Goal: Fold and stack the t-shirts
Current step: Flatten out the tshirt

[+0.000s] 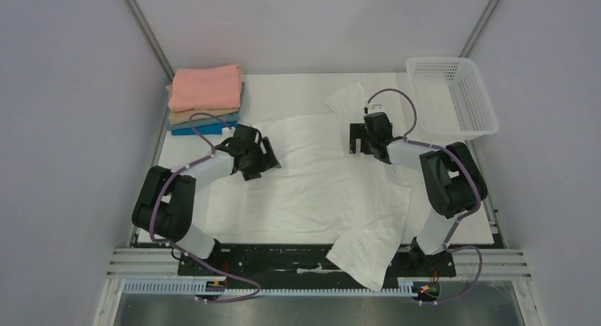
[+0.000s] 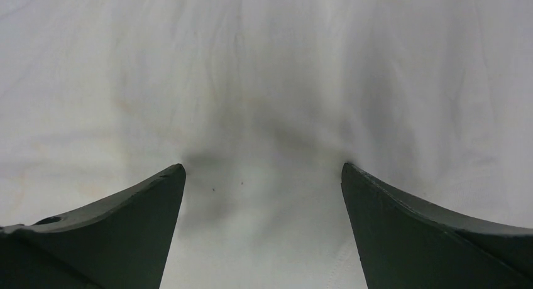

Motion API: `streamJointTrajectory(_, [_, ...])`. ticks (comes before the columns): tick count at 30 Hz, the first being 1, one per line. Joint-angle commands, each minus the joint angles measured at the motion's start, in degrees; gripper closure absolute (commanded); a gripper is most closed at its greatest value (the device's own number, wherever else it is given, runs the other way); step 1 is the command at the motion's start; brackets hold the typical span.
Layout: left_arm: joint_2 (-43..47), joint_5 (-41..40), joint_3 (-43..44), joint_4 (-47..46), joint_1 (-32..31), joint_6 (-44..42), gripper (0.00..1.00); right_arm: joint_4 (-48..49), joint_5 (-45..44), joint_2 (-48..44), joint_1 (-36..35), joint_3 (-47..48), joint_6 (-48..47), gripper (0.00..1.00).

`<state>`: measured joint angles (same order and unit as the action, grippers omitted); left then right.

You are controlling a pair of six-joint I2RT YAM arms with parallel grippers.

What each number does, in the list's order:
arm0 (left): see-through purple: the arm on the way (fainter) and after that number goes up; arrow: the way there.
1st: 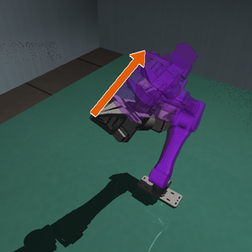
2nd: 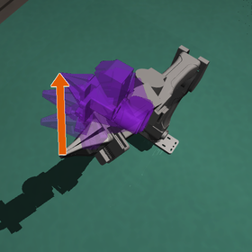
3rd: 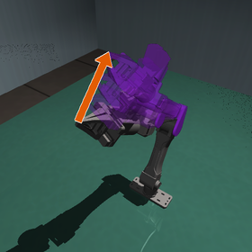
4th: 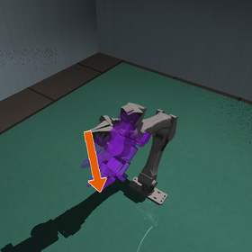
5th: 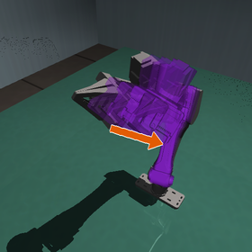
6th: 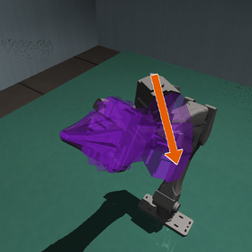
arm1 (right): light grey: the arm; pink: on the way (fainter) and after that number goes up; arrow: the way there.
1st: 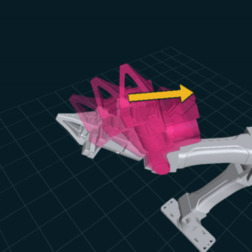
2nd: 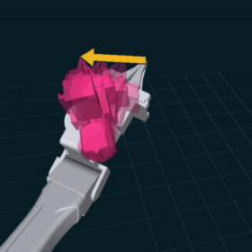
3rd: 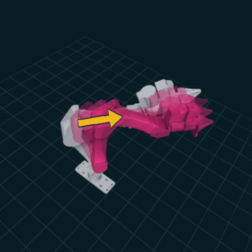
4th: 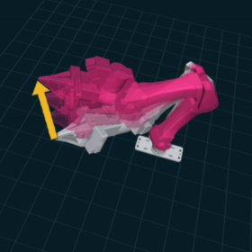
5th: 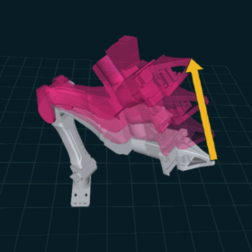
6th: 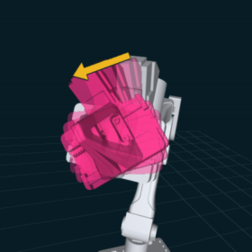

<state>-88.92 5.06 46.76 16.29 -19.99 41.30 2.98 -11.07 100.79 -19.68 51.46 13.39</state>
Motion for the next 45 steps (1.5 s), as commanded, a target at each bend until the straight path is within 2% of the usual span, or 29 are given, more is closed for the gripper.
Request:
streamJointTrajectory(1, [-2.97, 0.77, 0.48, -3.54, -0.01, 0.93, 0.14, -4.5, -1.87, 4.81, 3.77, 2.4, -0.56, 0.02])
streamJointTrajectory(6, [-8.31, 0.24, 4.3, -4.43, -0.02, 1.15, 0.14, -4.62, -0.02, 8.94, 6.4, 6.72, -1.12, 0.02])
streamJointTrajectory(14, [-19.7, -0.77, 15.09, -2.57, 0.48, 1.02, 0.14, -5.31, 2.35, 15.08, 9.22, 16.34, -3.03, 0.02])
streamJointTrajectory(18, [-21.4, -0.19, 18.53, -1.68, 0.71, 0.53, 0.14, -6.73, 3.13, 18.15, 10.05, 22.57, -4.84, 0.02])
streamJointTrajectory(21, [-19.63, 0.46, 19.41, -1.53, 0.69, 0.04, 0.14, -8.48, 4.52, 17.05, 10.15, 25.19, -6.18, 0.02])
streamJointTrajectory(25, [-12.98, 0.55, 17.83, -0.15, 0.42, -0.12, 0.14, -8.12, 4.7, 7.53, 9.94, 19.75, -6.51, 0.02])
streamJointTrajectory(29, [-0.38, -2.53, 11.15, 2.28, -0.39, 0.83, 0.14, -6.69, 6.59, -6.4, 9.83, 8.65, -3.97, 0.02])
streamJointTrajectory(31, [6.45, -6.39, 6.83, 5.8, -0.46, 2.18, 0.14, -5.77, 6.01, -13.58, 9.89, 1.79, -1.0, 0.02])
streamJointTrajectory(36, [24.77, -20.6, -4.01, 19.35, -0.4, 8.18, 0.14, 3.35, 7.4, -32.34, 9.92, -15.25, 4.58, 0.02])
streamJointTrajectory(40, [37.98, -25.69, -13.65, 23.69, 1.52, 14.23, 0.14, 5.88, 10.88, -40.1, 9.85, -21.46, 6.41, 0.02])
streamJointTrajectory(42, [41.38, -24.55, -16.35, 23.37, 3.44, 14.95, 0.15, 5.77, 13.82, -41.63, 9.89, -22.85, 6.39, 0.02])
streamJointTrajectory(45, [42.41, -24.92, -19.32, 24.19, 5.38, 16.4, 0.19, 3.89, 13.69, -42.73, 9.9, -23.4, 5.06, 0.02])
